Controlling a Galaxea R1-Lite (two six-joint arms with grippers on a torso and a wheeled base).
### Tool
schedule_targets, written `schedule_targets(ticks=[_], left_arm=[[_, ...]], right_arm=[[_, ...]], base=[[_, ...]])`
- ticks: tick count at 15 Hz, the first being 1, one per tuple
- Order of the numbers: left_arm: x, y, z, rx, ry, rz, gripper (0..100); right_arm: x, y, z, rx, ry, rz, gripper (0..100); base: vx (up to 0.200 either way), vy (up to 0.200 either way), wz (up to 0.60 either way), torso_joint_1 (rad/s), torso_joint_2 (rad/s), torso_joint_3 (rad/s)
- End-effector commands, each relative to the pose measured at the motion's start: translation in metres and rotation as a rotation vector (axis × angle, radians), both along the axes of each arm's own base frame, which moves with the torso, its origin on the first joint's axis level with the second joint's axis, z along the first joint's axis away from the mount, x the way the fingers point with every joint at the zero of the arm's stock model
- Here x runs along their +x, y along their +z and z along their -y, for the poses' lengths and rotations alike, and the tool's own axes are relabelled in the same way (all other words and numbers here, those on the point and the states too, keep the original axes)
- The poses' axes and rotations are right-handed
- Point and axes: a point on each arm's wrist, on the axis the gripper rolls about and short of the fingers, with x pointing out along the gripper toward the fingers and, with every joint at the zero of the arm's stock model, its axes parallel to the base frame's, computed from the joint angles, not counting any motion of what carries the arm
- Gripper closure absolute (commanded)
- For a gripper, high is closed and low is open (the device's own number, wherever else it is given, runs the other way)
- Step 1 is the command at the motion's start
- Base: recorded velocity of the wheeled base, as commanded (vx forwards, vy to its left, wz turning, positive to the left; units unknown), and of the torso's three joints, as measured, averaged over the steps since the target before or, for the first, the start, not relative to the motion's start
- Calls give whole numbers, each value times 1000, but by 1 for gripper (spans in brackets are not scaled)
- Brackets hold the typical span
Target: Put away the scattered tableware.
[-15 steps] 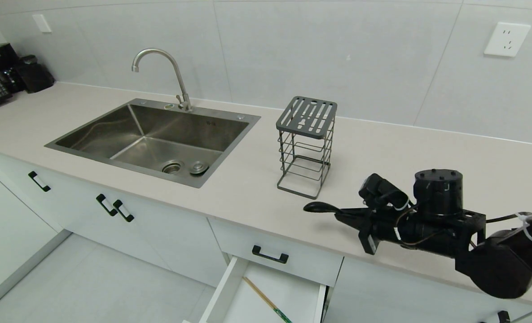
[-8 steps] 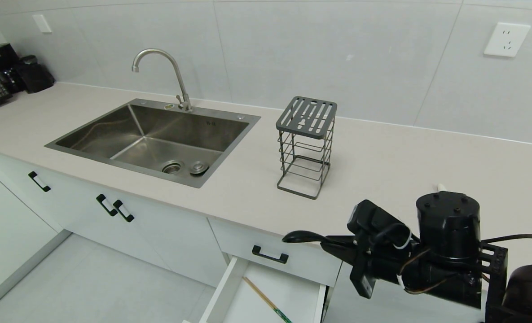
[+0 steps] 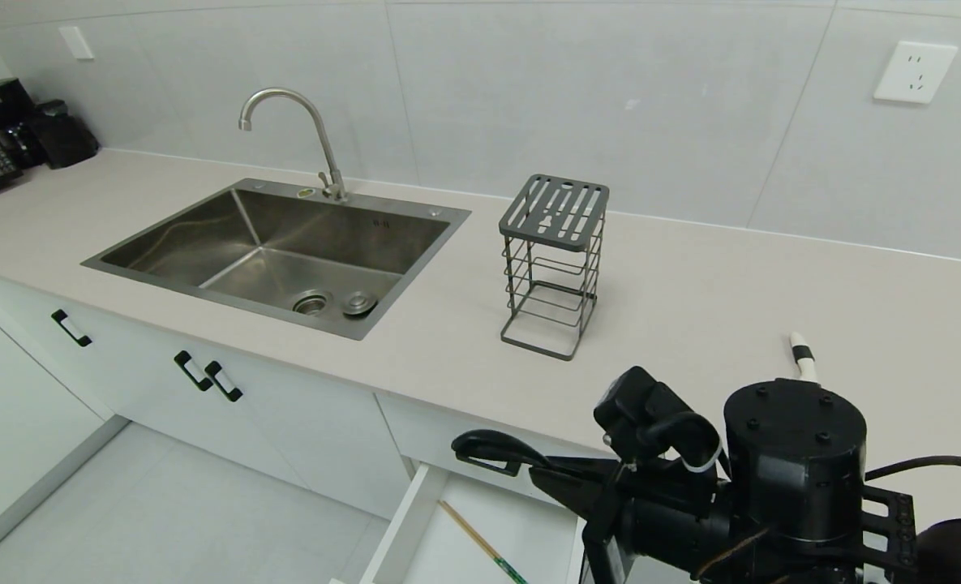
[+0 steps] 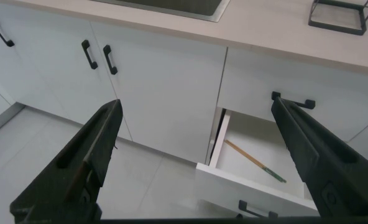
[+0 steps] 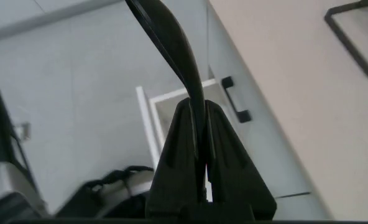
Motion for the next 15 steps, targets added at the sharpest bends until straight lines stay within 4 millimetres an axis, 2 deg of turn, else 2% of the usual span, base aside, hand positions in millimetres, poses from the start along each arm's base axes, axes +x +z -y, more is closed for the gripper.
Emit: schedule_targets(ticks=[1,6,9,12,15], left_arm=[[0,0,0,0,1,0,0],[0,0,0,0,1,0,0],[0,0,0,0,1,0,0],[0,0,0,0,1,0,0],[0,0,0,0,1,0,0]], right_arm=[[-5,0,-12,1,39,5,100],[2,14,-25,-8,48,26,100],[-6,16,-32,-31,90,52,100],[-12,18,-37,-83,143,153,100],[-18,22,-43,-67,166,162,100]], base=[[0,0,0,0,0,0],[0,0,0,0,0,0],[0,0,0,0,0,0],[0,0,0,0,0,0],[0,0,0,0,0,0]])
